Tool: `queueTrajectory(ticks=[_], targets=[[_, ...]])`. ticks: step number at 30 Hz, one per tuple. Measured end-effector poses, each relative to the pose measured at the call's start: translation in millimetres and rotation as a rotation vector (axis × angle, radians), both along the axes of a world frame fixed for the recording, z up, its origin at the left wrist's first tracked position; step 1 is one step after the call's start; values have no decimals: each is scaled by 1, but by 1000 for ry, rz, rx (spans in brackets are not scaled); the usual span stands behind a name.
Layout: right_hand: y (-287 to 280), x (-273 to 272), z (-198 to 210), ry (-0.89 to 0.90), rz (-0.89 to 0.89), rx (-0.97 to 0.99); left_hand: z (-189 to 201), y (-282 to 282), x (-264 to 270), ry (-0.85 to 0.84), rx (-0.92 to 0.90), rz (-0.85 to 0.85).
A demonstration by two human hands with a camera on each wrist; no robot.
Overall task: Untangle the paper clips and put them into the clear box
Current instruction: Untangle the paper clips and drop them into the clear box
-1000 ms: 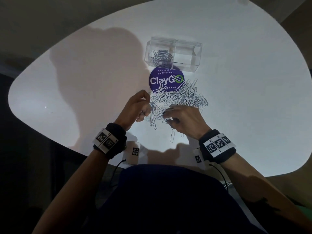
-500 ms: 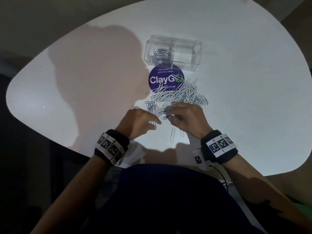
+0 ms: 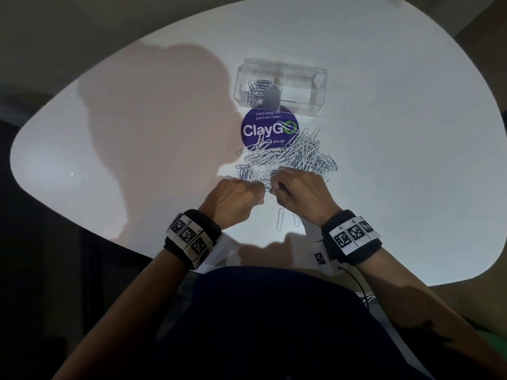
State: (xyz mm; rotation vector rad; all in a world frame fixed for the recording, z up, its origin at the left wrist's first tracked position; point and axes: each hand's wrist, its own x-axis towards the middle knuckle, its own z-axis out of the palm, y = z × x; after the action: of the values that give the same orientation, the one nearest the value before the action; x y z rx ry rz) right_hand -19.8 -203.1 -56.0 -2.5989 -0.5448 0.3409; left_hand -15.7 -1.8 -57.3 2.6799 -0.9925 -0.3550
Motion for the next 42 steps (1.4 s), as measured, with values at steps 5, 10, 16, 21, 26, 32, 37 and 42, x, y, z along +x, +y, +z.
queueTrajectory(ticks=[5,10,16,21,26,32,37,42], targets=[[-9,2,1,93,-255,314,6,10,4,431,-391,334],[-10,2,10,351,-421,598,28,11,16,840,-675,530],[-3,3,12,515,-493,720,27,10,21,1036,-796,691],[-2,1,8,414,-426,666,30,2,25,1047,-826,889],[-5,-3,-1,73,-167,244,19,-8,12,409,-452,566],[0,-8,-6,-18,-90,9,5,-20,3,61,-63,342],[3,-6,-5,-71,-29,-32,3,-22,2,8,-24,320],[-1,-5,-7,-54,-62,96,15,-6,9,368,-430,613]])
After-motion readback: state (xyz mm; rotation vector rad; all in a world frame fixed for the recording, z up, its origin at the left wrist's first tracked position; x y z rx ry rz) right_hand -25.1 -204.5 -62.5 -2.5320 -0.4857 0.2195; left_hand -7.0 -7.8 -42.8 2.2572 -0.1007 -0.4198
